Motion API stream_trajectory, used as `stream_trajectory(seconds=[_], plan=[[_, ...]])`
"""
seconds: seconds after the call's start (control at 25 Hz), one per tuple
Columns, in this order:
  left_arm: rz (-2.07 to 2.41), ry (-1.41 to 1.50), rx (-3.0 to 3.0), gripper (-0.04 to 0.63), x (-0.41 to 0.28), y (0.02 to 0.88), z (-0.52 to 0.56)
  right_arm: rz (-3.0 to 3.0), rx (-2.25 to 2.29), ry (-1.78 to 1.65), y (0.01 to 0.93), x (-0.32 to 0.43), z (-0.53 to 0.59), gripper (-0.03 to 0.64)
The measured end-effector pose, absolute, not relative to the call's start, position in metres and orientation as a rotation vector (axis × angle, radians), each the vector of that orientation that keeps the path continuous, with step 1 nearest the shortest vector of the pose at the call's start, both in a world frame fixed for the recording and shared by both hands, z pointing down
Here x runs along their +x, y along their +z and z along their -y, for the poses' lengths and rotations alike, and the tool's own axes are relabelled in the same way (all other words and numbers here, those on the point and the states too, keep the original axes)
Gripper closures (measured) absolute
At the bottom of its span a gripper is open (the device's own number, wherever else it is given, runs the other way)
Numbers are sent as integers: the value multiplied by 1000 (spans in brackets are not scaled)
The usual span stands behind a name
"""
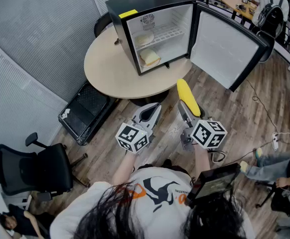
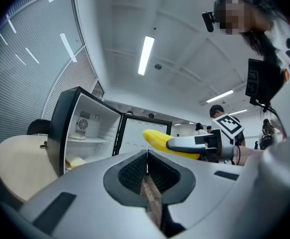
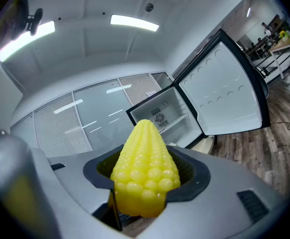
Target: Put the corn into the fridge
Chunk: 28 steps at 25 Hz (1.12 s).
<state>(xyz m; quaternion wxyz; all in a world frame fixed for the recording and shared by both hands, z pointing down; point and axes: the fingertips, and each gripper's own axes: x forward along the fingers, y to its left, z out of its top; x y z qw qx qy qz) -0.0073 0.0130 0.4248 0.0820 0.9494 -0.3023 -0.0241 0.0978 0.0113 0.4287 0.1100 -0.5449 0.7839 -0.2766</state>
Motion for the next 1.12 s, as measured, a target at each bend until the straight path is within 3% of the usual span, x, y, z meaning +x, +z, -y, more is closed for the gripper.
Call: stream_trajectory(seconds=[1.12], plan=[[830, -73, 2835, 583, -12, 432, -27, -2300, -1643, -828, 435, 75, -14, 364]])
